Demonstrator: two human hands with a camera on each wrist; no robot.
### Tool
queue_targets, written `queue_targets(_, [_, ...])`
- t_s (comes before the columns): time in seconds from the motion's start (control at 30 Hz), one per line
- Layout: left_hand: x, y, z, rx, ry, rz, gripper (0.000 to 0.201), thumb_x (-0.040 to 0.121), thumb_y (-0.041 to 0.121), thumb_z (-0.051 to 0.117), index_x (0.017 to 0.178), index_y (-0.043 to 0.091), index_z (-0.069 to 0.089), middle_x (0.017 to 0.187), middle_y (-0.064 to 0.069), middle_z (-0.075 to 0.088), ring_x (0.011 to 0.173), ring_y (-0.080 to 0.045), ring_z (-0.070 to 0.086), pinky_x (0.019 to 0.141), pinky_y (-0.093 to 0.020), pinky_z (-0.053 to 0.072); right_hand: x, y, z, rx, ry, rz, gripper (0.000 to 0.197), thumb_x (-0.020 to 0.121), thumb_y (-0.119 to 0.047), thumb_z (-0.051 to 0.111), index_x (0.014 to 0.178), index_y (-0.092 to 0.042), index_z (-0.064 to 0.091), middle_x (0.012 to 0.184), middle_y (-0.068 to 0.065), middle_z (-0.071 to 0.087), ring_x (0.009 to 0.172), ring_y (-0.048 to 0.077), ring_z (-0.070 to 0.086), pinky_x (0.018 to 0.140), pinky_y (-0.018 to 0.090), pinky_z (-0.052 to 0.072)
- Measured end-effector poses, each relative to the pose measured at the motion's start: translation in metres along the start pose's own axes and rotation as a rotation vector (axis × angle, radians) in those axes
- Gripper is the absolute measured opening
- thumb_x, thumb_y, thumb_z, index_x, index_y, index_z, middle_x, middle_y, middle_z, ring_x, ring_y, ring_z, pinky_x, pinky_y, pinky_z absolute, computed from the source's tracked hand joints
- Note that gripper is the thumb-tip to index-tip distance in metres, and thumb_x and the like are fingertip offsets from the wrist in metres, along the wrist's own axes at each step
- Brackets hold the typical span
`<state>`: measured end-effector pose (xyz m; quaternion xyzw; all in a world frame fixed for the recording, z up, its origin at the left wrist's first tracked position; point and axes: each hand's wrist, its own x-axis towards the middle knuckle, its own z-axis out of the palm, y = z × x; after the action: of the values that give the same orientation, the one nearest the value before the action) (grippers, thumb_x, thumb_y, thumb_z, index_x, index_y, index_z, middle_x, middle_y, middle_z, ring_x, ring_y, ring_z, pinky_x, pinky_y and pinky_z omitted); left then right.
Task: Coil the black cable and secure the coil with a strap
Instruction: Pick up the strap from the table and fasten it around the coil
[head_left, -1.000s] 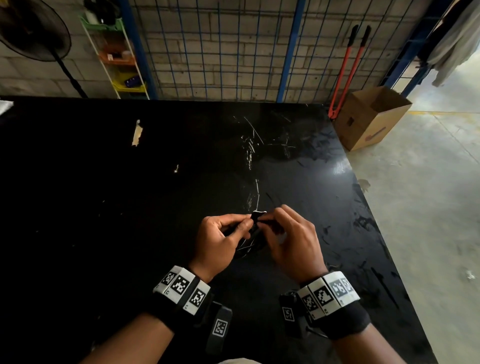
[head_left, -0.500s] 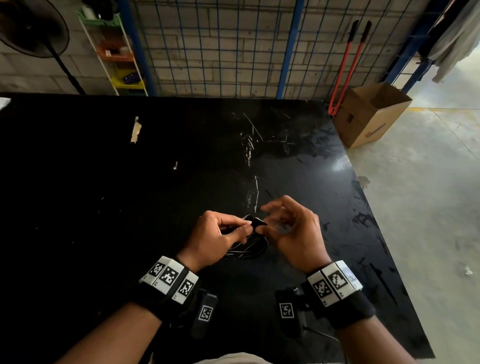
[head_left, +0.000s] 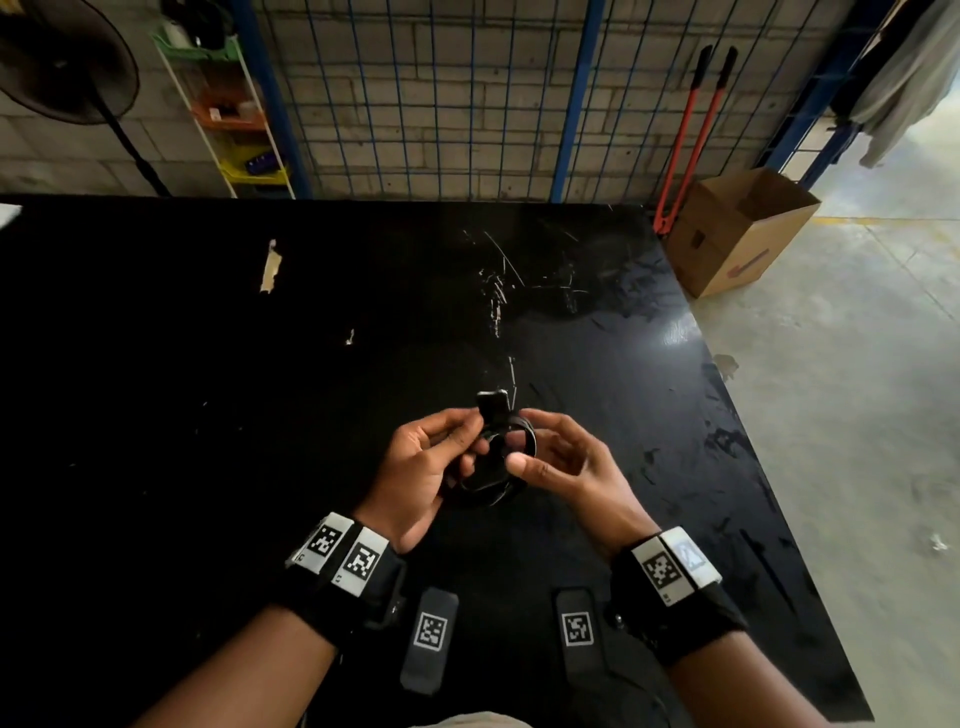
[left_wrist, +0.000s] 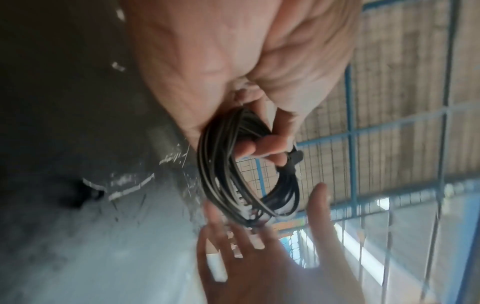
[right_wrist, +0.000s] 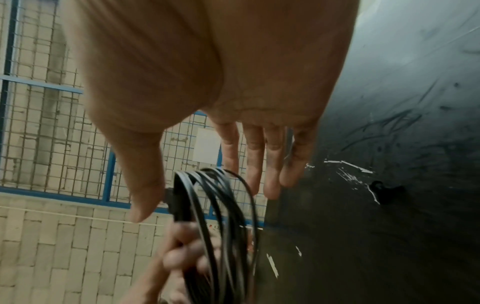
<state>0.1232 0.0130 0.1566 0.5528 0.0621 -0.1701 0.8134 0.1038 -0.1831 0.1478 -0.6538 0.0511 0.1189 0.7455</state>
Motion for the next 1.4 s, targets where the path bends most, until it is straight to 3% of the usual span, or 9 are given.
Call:
queue_targets(0.13, [0.002,0.003,0.013,-0.193,0.079,0.029,0.015,0.09,0.024,0.065,0.087,0.023,0.08,0.075,0.002,0.067,0.067,-0.006,0.058,0.07,-0.022,0.048,-0.005,0.012,0.015,-0.016,-0.049,0.042,0.042,0.082,-0.013,0.083,0.121,-0.002,0.07,0.109,0.008,0.081,0.099,0.01,0.077,0.084,0.023,0.058])
queue_targets(0.23, [0.002,0.001,0.016,-0.2,0.096,0.046,0.021,0.096,0.023,0.061,0.084,0.026,0.078,0.078,0.005,0.068,0.076,-0.008,0.061,0.077,-0.029,0.049,-0.005,0.014,0.019,0.123,0.009,0.021,0.037,0.081,-0.018,0.077,0.11,0.004,0.069,0.11,0.019,0.079,0.097,0.018,0.075,0.08,0.026,0.059])
queue_targets(0.33, [0.0,-0.004,0.013,-0.182,0.073,0.063,0.014,0.092,0.028,0.061,0.094,0.022,0.073,0.083,0.004,0.07,0.085,-0.015,0.063,0.091,-0.042,0.047,-0.002,0.016,0.019,0.324,0.123,0.03,0.022,0.081,-0.018,0.074,0.099,-0.006,0.069,0.103,0.016,0.081,0.096,0.026,0.076,0.084,0.033,0.058])
queue_targets(0.43, [-0.004,-0.012,0.007,-0.125,0.049,0.062,0.023,0.096,0.029,0.059,0.11,0.021,0.075,0.093,-0.004,0.075,0.105,-0.027,0.066,0.104,-0.047,0.042,0.0,0.015,0.017,0.388,0.213,-0.016,0.028,0.088,-0.013,0.073,0.11,0.005,0.071,0.1,0.02,0.079,0.092,0.028,0.075,0.089,0.041,0.058])
queue_targets(0.6, [-0.012,-0.014,-0.001,-0.082,-0.024,0.026,0.046,0.091,0.032,0.052,0.133,0.017,0.063,0.111,-0.016,0.078,0.114,-0.031,0.07,0.111,-0.05,0.041,-0.002,0.007,0.004,0.163,0.209,-0.13,0.017,0.094,-0.005,0.069,0.109,0.0,0.077,0.088,0.015,0.08,0.081,0.019,0.076,0.077,0.027,0.062])
queue_targets(0.8, [-0.012,-0.005,-0.007,0.102,-0.139,0.016,0.046,0.091,0.033,0.058,0.137,0.025,0.062,0.113,-0.021,0.075,0.1,-0.029,0.075,0.087,-0.033,0.054,-0.004,0.003,-0.006,-0.22,0.055,-0.153,0.018,0.091,-0.008,0.076,0.107,-0.013,0.082,0.082,0.007,0.082,0.073,0.01,0.073,0.078,0.028,0.059])
queue_targets(0.97, [-0.007,-0.013,-0.006,0.333,-0.139,0.062,0.03,0.089,0.023,0.077,0.118,0.013,0.075,0.089,-0.013,0.077,0.075,-0.021,0.073,0.071,-0.027,0.056,-0.011,-0.008,-0.009,-0.508,-0.101,-0.164,0.017,0.093,-0.015,0.075,0.108,-0.019,0.083,0.076,0.003,0.079,0.066,-0.003,0.068,0.068,0.012,0.052])
queue_targets(1.2, [-0.006,-0.026,-0.004,0.172,0.016,0.045,0.017,0.093,0.006,0.07,0.108,0.004,0.076,0.08,-0.006,0.076,0.068,-0.01,0.071,0.069,-0.02,0.056,-0.007,0.01,-0.007,-0.132,0.077,-0.18,0.022,0.086,-0.006,0.081,0.105,-0.007,0.07,0.077,0.004,0.077,0.07,0.011,0.073,0.068,0.018,0.055])
queue_targets(1.4, [-0.009,-0.025,-0.013,0.131,-0.081,-0.126,0.043,0.086,0.026,0.072,0.113,-0.008,0.07,0.078,-0.009,0.072,0.063,-0.012,0.066,0.062,-0.021,0.052,-0.008,0.03,-0.011,0.008,0.062,-0.145,0.024,0.072,-0.011,0.084,0.09,0.001,0.074,0.084,0.012,0.081,0.078,0.016,0.077,0.076,0.024,0.062])
